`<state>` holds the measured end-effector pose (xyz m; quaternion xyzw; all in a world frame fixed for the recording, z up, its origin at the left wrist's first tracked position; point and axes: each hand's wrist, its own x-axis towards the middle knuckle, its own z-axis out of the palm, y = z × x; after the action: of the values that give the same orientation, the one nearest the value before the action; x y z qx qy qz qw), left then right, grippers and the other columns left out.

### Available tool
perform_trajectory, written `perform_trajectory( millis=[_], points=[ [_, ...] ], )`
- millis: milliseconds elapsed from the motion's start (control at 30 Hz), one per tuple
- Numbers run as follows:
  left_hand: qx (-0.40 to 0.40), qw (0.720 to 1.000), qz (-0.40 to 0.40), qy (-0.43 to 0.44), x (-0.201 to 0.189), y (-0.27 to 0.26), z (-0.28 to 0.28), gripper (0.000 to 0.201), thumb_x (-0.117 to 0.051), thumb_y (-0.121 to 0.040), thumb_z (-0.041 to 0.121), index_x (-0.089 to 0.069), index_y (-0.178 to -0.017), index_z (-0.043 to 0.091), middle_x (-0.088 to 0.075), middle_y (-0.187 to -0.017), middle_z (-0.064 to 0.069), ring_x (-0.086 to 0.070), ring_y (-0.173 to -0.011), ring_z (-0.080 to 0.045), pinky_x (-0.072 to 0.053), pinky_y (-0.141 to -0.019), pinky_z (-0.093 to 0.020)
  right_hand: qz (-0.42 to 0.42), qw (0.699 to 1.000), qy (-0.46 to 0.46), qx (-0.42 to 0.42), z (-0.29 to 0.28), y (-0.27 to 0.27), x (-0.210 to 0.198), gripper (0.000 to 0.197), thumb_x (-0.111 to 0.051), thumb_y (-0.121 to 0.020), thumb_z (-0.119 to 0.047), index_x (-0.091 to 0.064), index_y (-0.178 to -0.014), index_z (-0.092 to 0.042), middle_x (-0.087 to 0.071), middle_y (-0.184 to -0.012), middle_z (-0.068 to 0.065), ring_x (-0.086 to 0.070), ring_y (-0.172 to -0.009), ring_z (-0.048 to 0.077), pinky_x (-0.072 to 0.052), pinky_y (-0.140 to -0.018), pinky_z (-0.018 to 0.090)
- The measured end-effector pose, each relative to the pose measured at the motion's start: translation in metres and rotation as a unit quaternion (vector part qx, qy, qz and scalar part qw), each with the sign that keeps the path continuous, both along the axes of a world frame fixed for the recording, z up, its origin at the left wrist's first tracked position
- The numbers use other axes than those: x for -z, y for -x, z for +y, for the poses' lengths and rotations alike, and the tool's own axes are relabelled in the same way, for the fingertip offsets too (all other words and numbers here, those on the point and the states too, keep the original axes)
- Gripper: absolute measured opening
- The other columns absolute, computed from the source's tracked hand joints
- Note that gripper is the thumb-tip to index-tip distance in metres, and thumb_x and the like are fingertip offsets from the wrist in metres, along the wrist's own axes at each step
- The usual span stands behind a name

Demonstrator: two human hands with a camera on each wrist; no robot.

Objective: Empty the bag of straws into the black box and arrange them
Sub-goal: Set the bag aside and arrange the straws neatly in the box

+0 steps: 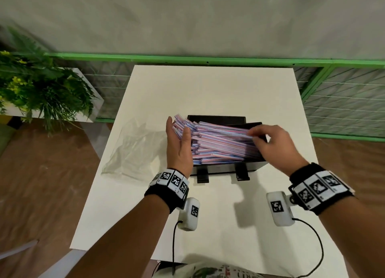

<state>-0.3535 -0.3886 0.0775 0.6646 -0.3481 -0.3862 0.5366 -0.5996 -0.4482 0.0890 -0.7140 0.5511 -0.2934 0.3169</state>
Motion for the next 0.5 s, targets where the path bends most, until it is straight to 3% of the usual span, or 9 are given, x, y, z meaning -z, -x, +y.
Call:
perform_trajectory(
  millis=[67,133,233,333,433,500],
  points=[
    [-0.010,1.000,0.008,0.004,-0.001,-0.001,0.000,0.082,-0.044,-0.091,0.062,-0.015,-0.161,0.031,-0.038,-0.158,0.007,-0.050,-0.130,0.000,-0.041,-0.105,-0.015,0.087,0.993,0.052,-0.056,0.004,0.002,0.011,0.028,-0.065,-0.085,0.006,-0.077,-0.100,-0.015,-0.070,-0.089,-0.007,-0.056,-0.093,0.020,-0.040,-0.083,0.022],
    [-0.016,1.000,0.008,0.005,-0.002,-0.003,-0.001,0.081,-0.043,-0.091,0.061,-0.015,-0.161,0.030,-0.035,-0.155,0.013,-0.043,-0.135,-0.004,-0.034,-0.111,-0.023,0.113,0.987,0.065,-0.088,0.010,0.003,0.019,0.028,-0.065,-0.085,0.006,-0.076,-0.101,-0.015,-0.073,-0.093,0.000,-0.057,-0.091,0.024,-0.036,-0.080,0.019],
    [-0.023,1.000,0.006,-0.005,0.001,-0.009,-0.005,0.083,-0.042,-0.090,0.060,-0.016,-0.161,0.027,-0.034,-0.151,0.015,-0.038,-0.138,-0.006,-0.029,-0.113,-0.026,0.121,0.985,0.090,-0.079,0.016,0.004,0.028,0.027,-0.066,-0.083,0.005,-0.075,-0.099,-0.014,-0.073,-0.093,0.006,-0.062,-0.090,0.028,-0.041,-0.082,0.023],
    [-0.009,1.000,0.005,-0.019,0.002,-0.015,-0.008,0.088,-0.041,-0.088,0.070,-0.014,-0.161,0.028,-0.027,-0.163,0.008,-0.032,-0.146,-0.009,-0.027,-0.117,-0.028,0.132,0.982,0.110,-0.073,0.029,-0.002,0.028,0.023,-0.066,-0.081,0.005,-0.073,-0.093,-0.014,-0.072,-0.089,0.003,-0.063,-0.086,0.031,-0.053,-0.078,0.041],
    [-0.002,1.000,0.025,-0.017,0.001,-0.016,-0.008,0.070,-0.041,-0.104,0.052,-0.011,-0.162,0.026,-0.029,-0.160,0.005,-0.033,-0.134,-0.003,-0.027,-0.107,-0.021,0.151,0.980,0.113,-0.072,0.038,-0.007,0.032,0.021,-0.064,-0.081,0.001,-0.070,-0.091,-0.016,-0.071,-0.090,0.001,-0.062,-0.085,0.033,-0.053,-0.073,0.049],
    [-0.003,0.999,0.050,-0.014,-0.002,-0.017,-0.008,0.071,-0.042,-0.104,0.051,-0.010,-0.162,0.025,-0.025,-0.164,0.000,-0.031,-0.134,-0.004,-0.025,-0.107,-0.023,0.148,0.981,0.118,-0.052,0.041,-0.009,0.029,0.018,-0.061,-0.083,-0.004,-0.070,-0.092,-0.016,-0.070,-0.090,0.001,-0.062,-0.086,0.032,-0.052,-0.076,0.049]
  ],
)
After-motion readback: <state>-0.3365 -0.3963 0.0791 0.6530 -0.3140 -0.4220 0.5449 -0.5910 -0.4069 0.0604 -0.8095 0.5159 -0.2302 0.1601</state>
